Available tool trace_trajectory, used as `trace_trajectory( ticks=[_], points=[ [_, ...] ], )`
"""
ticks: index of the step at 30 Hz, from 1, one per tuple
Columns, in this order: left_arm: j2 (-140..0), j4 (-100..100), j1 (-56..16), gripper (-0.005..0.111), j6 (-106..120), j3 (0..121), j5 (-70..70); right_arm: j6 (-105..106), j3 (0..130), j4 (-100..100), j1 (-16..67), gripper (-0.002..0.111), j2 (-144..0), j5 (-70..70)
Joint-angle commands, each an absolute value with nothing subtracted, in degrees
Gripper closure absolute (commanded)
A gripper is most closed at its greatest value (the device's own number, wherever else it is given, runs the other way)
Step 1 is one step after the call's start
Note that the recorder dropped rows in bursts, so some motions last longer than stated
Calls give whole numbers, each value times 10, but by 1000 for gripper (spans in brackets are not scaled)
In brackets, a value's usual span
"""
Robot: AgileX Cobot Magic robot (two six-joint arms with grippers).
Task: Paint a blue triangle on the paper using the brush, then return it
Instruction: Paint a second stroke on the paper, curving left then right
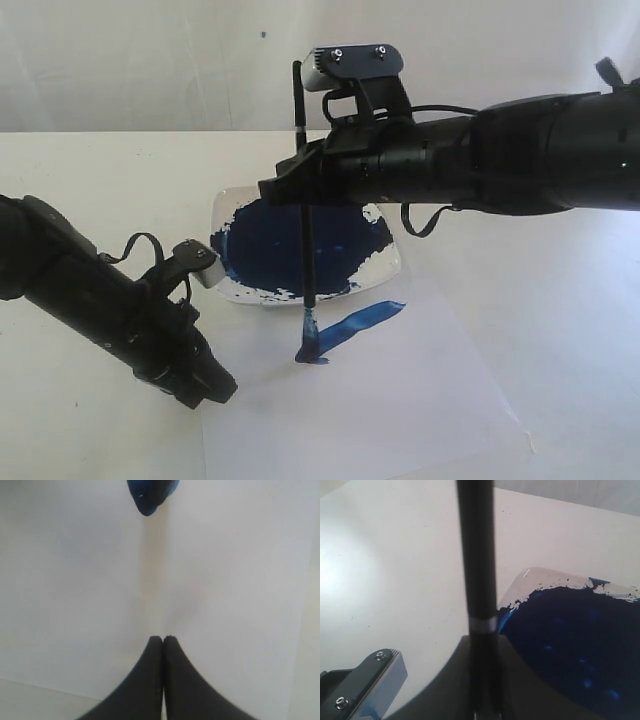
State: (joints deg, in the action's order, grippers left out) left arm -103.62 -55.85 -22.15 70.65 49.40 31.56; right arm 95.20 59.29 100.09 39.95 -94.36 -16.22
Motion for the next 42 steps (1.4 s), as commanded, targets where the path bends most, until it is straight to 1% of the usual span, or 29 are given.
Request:
trace_trajectory(
  ticks=[1,17,32,42],
  points=[
    [-1034,-565,-219,107,707,492,328,942,592,999,400,108,-939,-152],
    [-1034,-565,-219,107,707,492,328,942,549,999,400,108,-920,-124],
    [-1034,-565,-219,107,707,492,328,942,480,999,400,108,-827,5],
    [-1034,-565,-219,107,707,492,328,946,477,999,400,108,-784,90]
  ],
)
